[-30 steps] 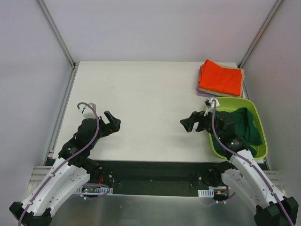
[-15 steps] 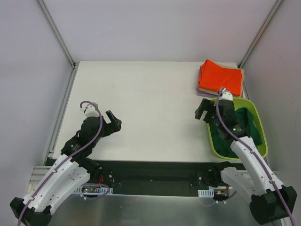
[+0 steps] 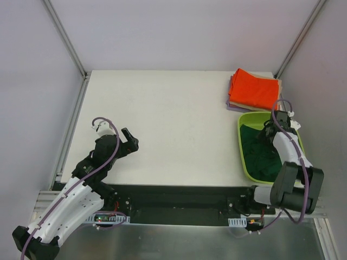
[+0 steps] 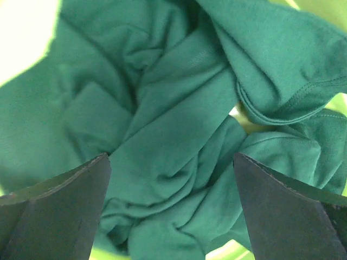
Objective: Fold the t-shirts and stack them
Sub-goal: Grab crumpled tshirt from bin with the left arm
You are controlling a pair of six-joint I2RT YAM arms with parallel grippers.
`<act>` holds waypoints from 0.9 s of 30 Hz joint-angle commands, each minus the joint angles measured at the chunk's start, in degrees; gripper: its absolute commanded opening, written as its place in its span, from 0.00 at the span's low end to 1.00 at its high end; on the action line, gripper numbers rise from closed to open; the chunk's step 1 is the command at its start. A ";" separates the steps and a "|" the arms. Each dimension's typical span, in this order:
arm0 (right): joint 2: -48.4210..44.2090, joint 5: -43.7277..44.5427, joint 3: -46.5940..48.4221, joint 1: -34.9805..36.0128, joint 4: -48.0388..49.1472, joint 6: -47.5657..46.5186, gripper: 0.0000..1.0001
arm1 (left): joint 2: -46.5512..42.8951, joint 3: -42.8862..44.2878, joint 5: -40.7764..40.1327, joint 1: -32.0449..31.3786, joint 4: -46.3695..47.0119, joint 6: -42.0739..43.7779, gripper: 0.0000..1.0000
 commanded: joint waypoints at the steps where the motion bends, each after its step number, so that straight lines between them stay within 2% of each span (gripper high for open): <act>1: 8.82 3.82 2.80 -2.24 -1.46 -0.06 0.96 | -0.64 -1.19 -3.05 0.67 0.48 -0.08 0.99; 5: 17.09 0.75 3.68 -3.13 -0.06 -0.58 0.98 | -1.08 -1.54 -3.05 0.67 0.57 -0.09 0.99; 10: 20.36 -1.80 4.38 -3.21 0.30 -2.25 0.54 | -1.25 -1.63 -3.49 0.67 0.48 -0.09 0.99; 12: 18.26 -2.24 3.42 -3.22 1.17 -2.69 0.30 | -1.25 -1.63 -3.32 0.67 0.48 0.00 0.99; 16: 10.45 -6.45 1.31 -3.30 3.37 -4.62 0.01 | -1.51 -1.81 -3.23 0.67 0.39 0.00 0.99; 22: -6.94 -11.03 4.55 -2.60 -0.14 -5.94 0.01 | -2.04 -1.98 -2.70 0.67 0.48 -0.52 0.99; 27: -15.93 -14.46 16.57 2.48 -5.49 -8.40 0.01 | -1.95 -2.25 -2.53 0.67 0.39 -0.79 0.99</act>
